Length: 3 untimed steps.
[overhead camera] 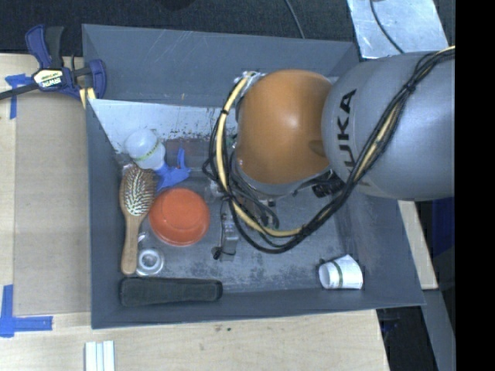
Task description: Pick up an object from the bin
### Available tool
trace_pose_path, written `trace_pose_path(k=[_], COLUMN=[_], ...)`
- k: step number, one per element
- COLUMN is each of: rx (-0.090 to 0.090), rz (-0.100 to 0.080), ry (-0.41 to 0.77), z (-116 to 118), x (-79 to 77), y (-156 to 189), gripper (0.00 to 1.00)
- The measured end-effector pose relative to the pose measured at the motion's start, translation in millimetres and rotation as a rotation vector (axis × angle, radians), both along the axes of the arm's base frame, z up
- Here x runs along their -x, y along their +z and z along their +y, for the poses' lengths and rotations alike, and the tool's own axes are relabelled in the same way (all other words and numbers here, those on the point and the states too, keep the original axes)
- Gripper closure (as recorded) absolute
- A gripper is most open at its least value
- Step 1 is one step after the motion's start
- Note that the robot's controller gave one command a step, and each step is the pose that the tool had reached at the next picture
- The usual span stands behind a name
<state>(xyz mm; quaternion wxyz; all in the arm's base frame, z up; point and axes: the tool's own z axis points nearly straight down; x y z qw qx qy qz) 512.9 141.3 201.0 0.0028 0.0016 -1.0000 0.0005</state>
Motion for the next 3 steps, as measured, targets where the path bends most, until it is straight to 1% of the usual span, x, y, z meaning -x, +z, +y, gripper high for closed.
trace_pose_path(k=[1, 2, 3], rx=[-0.002, 0.0, -0.004], rz=[-0.008, -0.005, -0.022], ry=[-0.004, 0.164, 0.232], z=[-0.7, 47.6, 49.9], x=[-1.7, 24.3, 28.0], y=[4.8, -106.8, -54.4], gripper=[0.0, 0.0, 0.0])
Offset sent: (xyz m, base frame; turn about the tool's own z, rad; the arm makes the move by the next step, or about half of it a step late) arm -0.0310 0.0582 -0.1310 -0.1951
